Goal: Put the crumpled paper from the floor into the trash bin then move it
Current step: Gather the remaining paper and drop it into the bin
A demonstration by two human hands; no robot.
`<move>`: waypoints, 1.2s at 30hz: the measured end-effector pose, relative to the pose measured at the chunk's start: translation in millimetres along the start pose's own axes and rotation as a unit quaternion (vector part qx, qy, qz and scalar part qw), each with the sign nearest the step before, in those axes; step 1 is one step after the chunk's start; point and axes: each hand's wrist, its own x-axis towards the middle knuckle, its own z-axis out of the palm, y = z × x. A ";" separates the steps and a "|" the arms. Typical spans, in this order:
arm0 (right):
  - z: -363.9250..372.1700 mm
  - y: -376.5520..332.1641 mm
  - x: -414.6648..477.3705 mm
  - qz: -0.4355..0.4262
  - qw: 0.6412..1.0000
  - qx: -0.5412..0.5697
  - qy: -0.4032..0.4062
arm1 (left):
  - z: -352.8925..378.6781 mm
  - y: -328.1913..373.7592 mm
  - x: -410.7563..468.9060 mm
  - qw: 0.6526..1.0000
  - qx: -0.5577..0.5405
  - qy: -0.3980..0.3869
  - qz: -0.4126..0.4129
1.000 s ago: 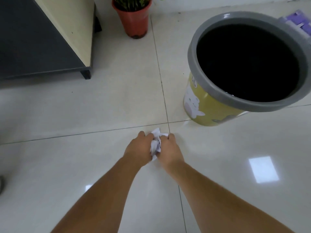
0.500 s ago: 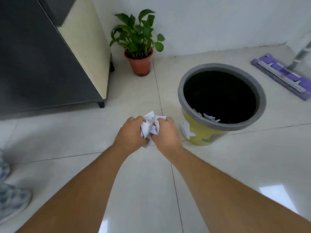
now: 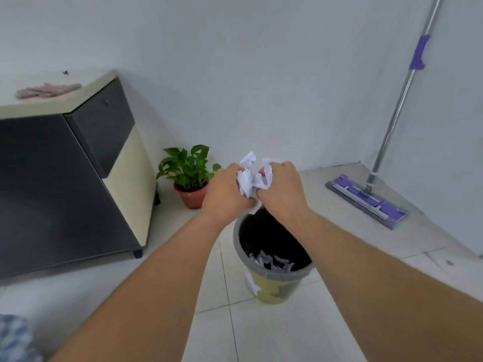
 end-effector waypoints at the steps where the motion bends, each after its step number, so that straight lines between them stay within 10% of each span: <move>1: -11.1 5.7 0.0 0.000 1.000 0.005 0.011 | 4.1 10.5 2.9 1.000 -0.008 0.001 0.006; 36: 20.0 101.2 9.7 0.096 0.994 0.022 -0.041 | 88.8 -2.7 11.4 0.993 -0.042 -0.107 -0.030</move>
